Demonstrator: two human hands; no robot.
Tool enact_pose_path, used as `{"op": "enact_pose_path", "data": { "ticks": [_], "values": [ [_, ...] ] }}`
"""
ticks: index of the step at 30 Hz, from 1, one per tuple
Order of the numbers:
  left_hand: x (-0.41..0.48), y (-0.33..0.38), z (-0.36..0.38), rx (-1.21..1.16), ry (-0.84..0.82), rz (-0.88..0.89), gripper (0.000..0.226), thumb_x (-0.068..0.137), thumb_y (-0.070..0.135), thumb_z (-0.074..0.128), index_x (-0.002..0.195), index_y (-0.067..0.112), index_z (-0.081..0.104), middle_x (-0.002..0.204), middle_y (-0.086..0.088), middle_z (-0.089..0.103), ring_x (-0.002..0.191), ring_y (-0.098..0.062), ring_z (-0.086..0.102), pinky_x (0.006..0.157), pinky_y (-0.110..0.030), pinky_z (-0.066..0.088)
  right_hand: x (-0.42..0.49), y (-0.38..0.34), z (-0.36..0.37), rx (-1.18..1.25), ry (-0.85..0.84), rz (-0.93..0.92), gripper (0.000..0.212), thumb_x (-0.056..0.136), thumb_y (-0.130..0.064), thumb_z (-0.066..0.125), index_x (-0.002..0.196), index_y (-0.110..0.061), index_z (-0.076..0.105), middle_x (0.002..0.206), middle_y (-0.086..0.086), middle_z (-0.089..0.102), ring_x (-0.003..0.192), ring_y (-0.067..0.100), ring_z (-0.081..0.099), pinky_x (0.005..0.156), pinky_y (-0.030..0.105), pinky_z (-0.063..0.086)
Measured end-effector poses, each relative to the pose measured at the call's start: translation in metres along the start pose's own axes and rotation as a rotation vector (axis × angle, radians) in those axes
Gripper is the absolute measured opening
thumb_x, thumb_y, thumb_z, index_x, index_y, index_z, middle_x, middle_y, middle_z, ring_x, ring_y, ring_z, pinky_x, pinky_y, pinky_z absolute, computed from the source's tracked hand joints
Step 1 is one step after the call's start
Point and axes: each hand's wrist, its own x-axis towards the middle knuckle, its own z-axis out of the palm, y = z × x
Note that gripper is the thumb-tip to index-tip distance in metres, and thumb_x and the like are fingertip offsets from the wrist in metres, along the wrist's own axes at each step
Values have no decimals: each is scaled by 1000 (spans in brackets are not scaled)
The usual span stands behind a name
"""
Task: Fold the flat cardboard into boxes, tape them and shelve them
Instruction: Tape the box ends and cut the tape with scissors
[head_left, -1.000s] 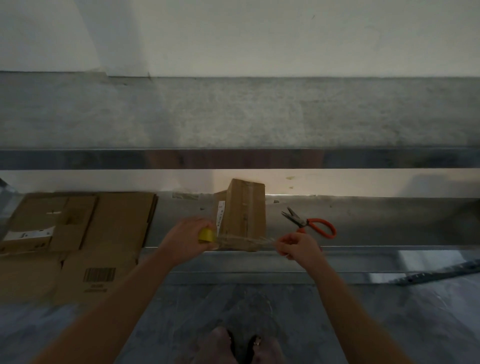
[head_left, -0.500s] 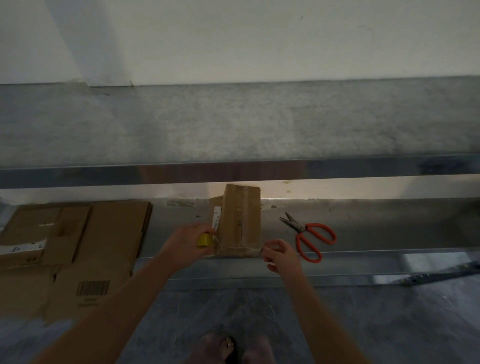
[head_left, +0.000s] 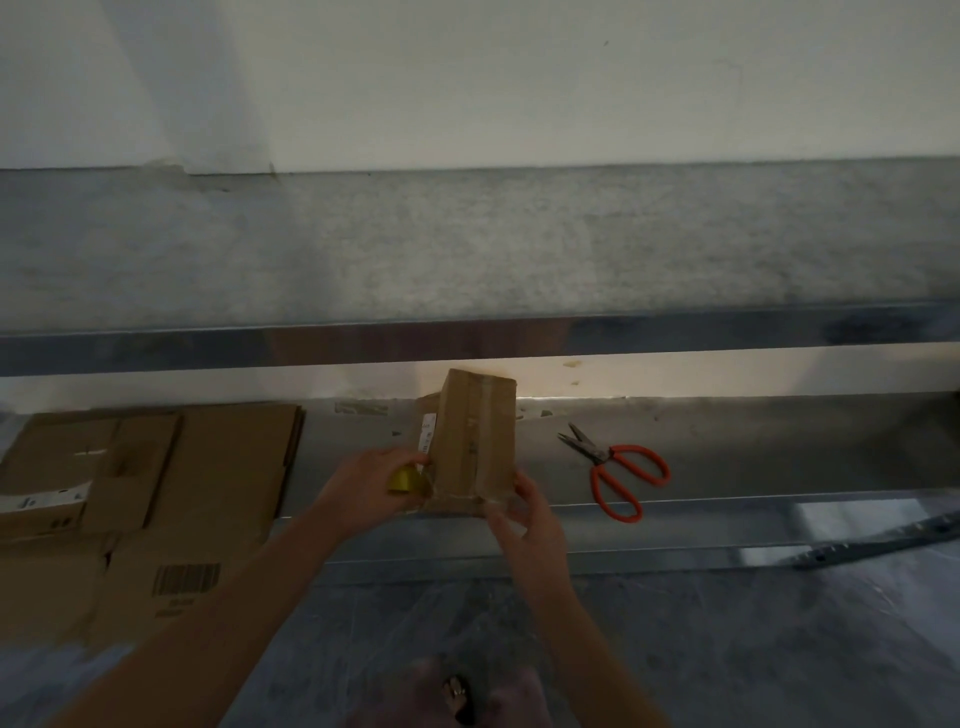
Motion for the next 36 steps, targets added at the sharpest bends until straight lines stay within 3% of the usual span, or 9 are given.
{"op": "enact_pose_path", "data": {
  "ticks": [7, 12, 15, 20, 24, 28, 32, 34, 36],
  "values": [
    [-8, -7, -7, -59, -50, -39, 47, 74, 43, 79, 117, 43, 60, 117, 20, 60, 100, 2, 54, 87, -21, 42, 18, -9, 2, -69, -17, 32, 51, 92, -39, 63, 139, -44, 42, 119, -18, 62, 102, 2, 63, 92, 33, 55],
    [-18, -14, -18, -344, -64, -122, 36, 71, 36, 83, 101, 48, 66, 104, 26, 65, 94, 10, 58, 75, -10, 47, 25, -9, 5, 29, -23, 104, 58, 93, -27, 65, 142, -46, 41, 117, -22, 64, 99, -3, 62, 96, 37, 54],
    [-22, -21, -25, -343, -76, -151, 28, 73, 36, 82, 92, 47, 66, 94, 22, 67, 89, 9, 60, 70, -7, 44, 27, -12, 9, -63, -22, 93, 62, 93, -23, 65, 143, -46, 38, 115, -19, 66, 85, -1, 62, 91, 33, 55],
    [-20, -28, -26, -344, -128, -186, 24, 78, 37, 78, 96, 47, 64, 97, 19, 65, 90, 1, 60, 72, -14, 43, 29, -13, 15, -94, -26, 105, 62, 95, -23, 62, 145, -47, 34, 119, -16, 65, 87, 7, 60, 90, 40, 54],
    [-22, -33, -24, -178, -104, -144, 28, 78, 46, 75, 103, 41, 64, 106, 15, 63, 98, -7, 58, 84, -28, 48, 30, -12, 15, -118, -39, 87, 62, 95, -23, 61, 145, -47, 34, 120, -15, 66, 92, 9, 60, 93, 42, 52],
    [-25, -35, -17, 160, 2, -134, 35, 83, 57, 62, 113, 39, 60, 113, 18, 62, 106, -10, 57, 96, -32, 33, 33, -10, 18, -124, -28, 79, 61, 95, -26, 62, 144, -47, 35, 121, -17, 65, 95, 6, 61, 94, 37, 52],
    [-27, -36, -15, 112, 0, -171, 37, 82, 61, 61, 113, 41, 58, 117, 18, 57, 112, -9, 51, 98, -34, 27, 35, -6, 21, -227, -8, 56, 61, 95, -32, 60, 147, -47, 31, 113, -20, 61, 93, -6, 57, 89, 21, 46],
    [-30, -35, -17, 93, -19, -143, 38, 80, 60, 64, 111, 42, 56, 120, 18, 57, 112, -10, 52, 97, -34, 26, 32, -6, 20, -356, -38, 41, 61, 97, -41, 54, 149, -50, 21, 110, -13, 60, 96, 5, 60, 86, 24, 44],
    [-31, -33, -17, 129, -18, -111, 40, 78, 63, 64, 111, 42, 56, 120, 19, 57, 111, -9, 53, 96, -34, 27, 29, -2, 16, -553, -65, -43, 60, 100, -48, 44, 152, -45, 14, 129, -1, 55, 119, 18, 54, 97, 32, 44]
  ]
}}
